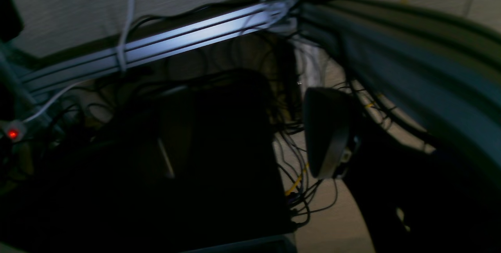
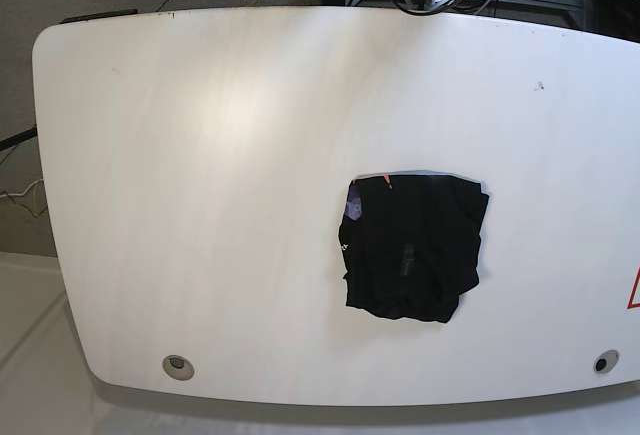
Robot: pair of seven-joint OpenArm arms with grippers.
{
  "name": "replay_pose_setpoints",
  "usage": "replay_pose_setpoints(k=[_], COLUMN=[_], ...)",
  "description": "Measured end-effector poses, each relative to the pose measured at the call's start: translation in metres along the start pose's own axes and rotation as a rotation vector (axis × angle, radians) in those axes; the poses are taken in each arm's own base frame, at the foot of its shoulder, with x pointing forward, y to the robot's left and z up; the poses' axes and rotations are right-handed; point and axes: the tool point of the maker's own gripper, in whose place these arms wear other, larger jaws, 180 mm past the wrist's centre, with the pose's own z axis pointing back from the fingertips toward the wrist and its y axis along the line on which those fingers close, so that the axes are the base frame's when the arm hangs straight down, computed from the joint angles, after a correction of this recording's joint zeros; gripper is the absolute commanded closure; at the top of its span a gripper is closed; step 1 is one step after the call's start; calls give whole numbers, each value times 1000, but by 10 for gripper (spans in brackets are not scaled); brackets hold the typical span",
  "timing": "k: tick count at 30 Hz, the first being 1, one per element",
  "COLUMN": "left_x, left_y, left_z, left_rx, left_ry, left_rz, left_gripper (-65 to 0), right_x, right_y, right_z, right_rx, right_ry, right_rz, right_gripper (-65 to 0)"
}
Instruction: Fold the T-shirt properly
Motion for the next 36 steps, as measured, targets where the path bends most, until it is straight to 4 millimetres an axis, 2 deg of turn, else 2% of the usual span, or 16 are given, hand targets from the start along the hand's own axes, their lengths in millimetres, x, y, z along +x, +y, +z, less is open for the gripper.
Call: replay_pose_setpoints(k=[5,9,20,25,36], left_x=[-4,-11,-49,-59,-53], left_y=[10,10,19,23,16], left_z=[1,2,7,9,7], left_rx=[15,14,22,33,16], left_ry=[6,17,77,93,81], left_rz=[-1,-2,-29,-32,-33], left_gripper=[-393,-393,-393,-393,-393], right_x=[-10,-18,-45,-47,-37], right_y=[-11,-18,-10,-11,-10], right_z=[3,6,10,11,9], right_rx=[-22,-37,-20,-22,-23], right_ry=[26,38,79,78,44], right_rz=[-11,-11,-25,-25,-23], right_gripper=[-130,-130,-130,-130,-130])
